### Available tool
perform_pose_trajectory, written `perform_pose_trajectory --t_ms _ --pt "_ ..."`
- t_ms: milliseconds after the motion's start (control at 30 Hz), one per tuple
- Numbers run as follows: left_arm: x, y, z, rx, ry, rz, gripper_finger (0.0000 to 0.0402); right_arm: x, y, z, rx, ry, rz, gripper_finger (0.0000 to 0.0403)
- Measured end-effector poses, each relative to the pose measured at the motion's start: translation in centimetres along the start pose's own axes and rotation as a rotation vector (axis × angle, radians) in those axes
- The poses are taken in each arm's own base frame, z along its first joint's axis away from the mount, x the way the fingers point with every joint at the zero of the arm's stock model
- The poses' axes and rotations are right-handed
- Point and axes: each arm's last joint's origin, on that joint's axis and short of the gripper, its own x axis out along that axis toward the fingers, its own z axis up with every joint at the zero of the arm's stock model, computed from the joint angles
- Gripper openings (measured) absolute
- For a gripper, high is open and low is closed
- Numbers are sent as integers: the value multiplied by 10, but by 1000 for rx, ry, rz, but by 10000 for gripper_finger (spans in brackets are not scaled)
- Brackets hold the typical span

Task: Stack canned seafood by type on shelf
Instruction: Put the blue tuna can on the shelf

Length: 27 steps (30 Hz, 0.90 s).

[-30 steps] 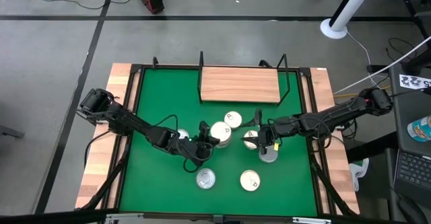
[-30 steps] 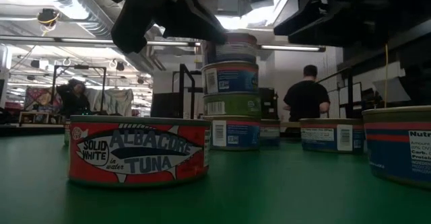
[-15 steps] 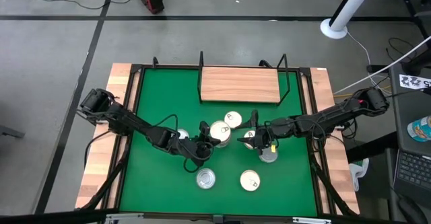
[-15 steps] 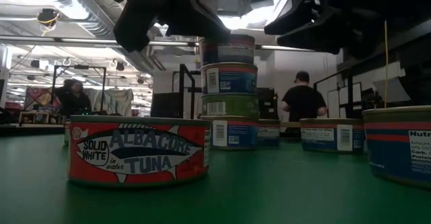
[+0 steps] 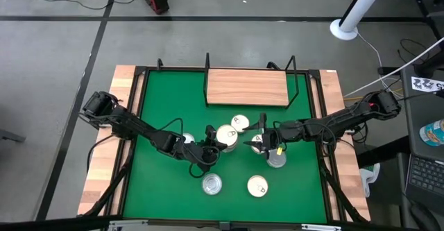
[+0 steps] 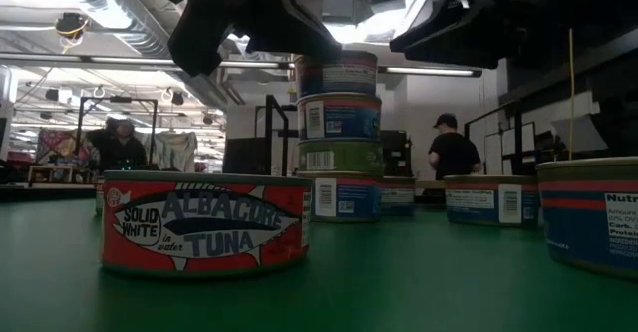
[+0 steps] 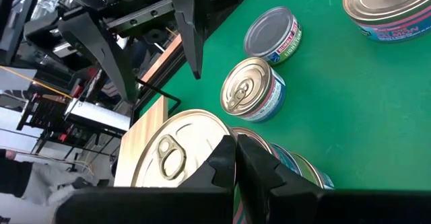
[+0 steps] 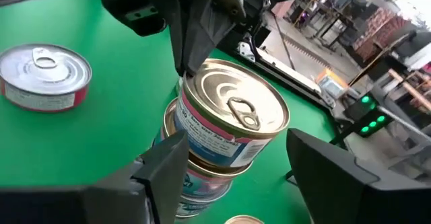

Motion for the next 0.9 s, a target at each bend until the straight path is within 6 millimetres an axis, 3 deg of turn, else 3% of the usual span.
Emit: perform_pose_trajectory --t_ms 200,467,900 --pt "0 0 0 -3 -2 2 2 0 0 0 -161 0 0 250" --pt "0 4 5 -44 -44 38 2 0 0 3 -189 -45 23 250" --pt "4 11 2 -117 -40 59 1 0 0 4 -410 -71 24 250"
